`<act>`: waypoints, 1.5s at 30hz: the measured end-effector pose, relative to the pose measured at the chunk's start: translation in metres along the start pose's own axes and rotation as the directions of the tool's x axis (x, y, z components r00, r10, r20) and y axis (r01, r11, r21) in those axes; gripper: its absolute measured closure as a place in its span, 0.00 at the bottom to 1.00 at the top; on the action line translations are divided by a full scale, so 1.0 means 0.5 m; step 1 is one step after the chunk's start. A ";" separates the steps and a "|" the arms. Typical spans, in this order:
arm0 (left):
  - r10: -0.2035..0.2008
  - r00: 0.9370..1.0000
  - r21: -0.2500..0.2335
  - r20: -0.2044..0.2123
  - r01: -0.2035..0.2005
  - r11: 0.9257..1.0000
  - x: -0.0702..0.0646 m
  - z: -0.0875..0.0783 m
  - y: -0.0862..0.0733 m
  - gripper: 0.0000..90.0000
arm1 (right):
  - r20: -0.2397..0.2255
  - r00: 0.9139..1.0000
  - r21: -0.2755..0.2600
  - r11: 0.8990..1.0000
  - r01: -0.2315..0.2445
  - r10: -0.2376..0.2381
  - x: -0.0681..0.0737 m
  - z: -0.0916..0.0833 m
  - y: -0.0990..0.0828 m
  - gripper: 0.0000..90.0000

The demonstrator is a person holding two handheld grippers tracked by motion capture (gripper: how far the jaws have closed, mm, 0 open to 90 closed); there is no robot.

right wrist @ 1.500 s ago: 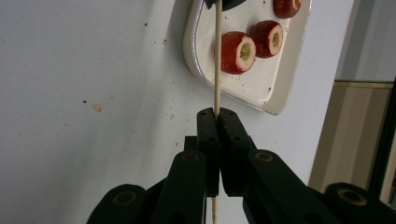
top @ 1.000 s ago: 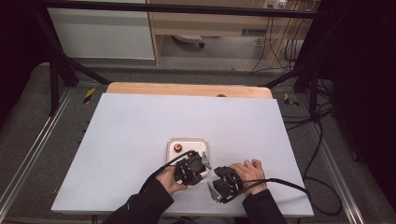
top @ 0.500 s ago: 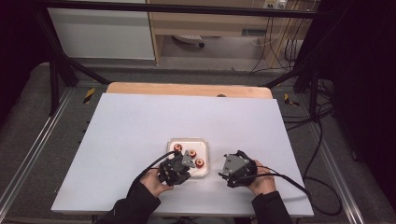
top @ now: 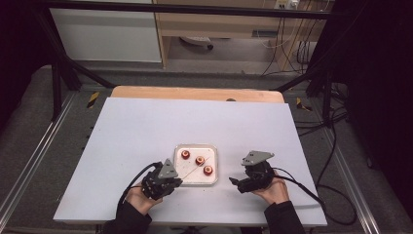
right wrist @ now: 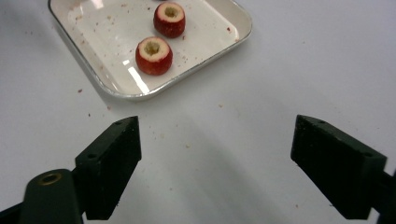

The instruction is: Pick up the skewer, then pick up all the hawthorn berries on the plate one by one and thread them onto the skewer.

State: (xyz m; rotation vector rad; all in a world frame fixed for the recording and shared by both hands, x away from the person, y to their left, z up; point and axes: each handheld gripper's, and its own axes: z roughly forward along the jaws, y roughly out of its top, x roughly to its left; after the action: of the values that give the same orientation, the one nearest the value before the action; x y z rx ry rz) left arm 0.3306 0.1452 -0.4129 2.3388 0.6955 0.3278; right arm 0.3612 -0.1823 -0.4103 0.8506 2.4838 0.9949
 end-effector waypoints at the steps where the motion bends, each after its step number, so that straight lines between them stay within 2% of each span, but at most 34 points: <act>1: -0.010 1.000 -0.011 -0.005 0.010 1.000 0.001 -0.002 -0.008 0.98 | -0.001 1.000 0.000 1.000 -0.018 0.018 -0.002 0.001 0.002 0.14; 6: -0.057 0.998 -0.059 -0.001 0.057 0.997 0.009 -0.012 -0.038 0.98 | 0.003 0.998 0.012 0.997 -0.070 0.070 -0.002 0.006 0.016 0.06; 10: -0.062 0.998 -0.083 -0.006 0.062 0.995 0.013 -0.019 -0.050 0.98 | -0.014 0.996 0.031 0.996 -0.084 0.084 0.000 0.016 0.033 0.04; 12: -0.079 0.997 -0.086 -0.013 0.077 0.993 0.013 -0.022 -0.054 0.98 | -0.028 0.996 0.037 0.996 -0.086 0.087 0.002 0.021 0.045 0.04; 16: -0.090 0.996 -0.093 -0.017 0.088 0.992 0.012 -0.023 -0.063 0.98 | -0.047 0.995 0.039 0.995 -0.090 0.092 0.009 0.036 0.069 0.04; 17: -0.071 0.997 -0.110 -0.006 0.070 0.991 0.015 -0.020 -0.063 0.98 | -0.050 0.995 0.044 0.995 -0.089 0.091 0.011 0.040 0.074 0.04; 19: -0.074 0.997 -0.120 -0.008 0.073 0.990 0.016 -0.022 -0.064 0.98 | -0.052 0.994 0.052 0.995 -0.091 0.093 0.014 0.051 0.084 0.03; 24: -0.072 0.997 -0.135 -0.015 0.070 0.988 0.017 -0.021 -0.068 0.98 | -0.076 0.989 0.070 0.990 -0.120 0.125 0.020 0.081 0.105 0.04; 27: -0.092 0.996 -0.134 -0.003 0.091 0.987 0.017 -0.020 -0.072 0.98 | -0.088 0.987 0.093 0.987 -0.129 0.137 0.023 0.099 0.112 0.04; 29: -0.079 0.997 -0.145 0.002 0.078 0.986 0.021 -0.017 -0.071 0.98 | -0.094 0.986 0.108 0.986 -0.128 0.138 0.026 0.109 0.118 0.07; 31: -0.085 0.996 -0.149 0.009 0.086 0.985 0.022 -0.017 -0.072 0.98 | -0.121 0.981 0.111 0.984 -0.137 0.150 0.029 0.117 0.124 0.10; 36: -0.079 0.997 -0.154 0.009 0.079 0.985 0.022 -0.018 -0.073 0.98 | -0.162 0.977 0.142 0.983 -0.114 0.137 0.035 0.135 0.138 0.21; 42: -0.087 0.996 -0.154 0.016 0.088 0.984 0.023 -0.017 -0.073 0.98 | -0.213 0.961 0.166 0.976 -0.144 0.178 0.031 0.153 0.140 0.39; 45: -0.085 0.996 -0.152 0.012 0.086 0.985 0.022 -0.016 -0.072 0.98 | -0.210 0.961 0.184 0.972 -0.143 0.181 0.031 0.159 0.138 0.43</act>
State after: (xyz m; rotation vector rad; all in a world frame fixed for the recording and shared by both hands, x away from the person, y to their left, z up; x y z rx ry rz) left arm 0.3224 0.1788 -0.4301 2.1583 0.7395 0.3239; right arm 0.4169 -0.0921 -0.4184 1.0627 2.7581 0.9955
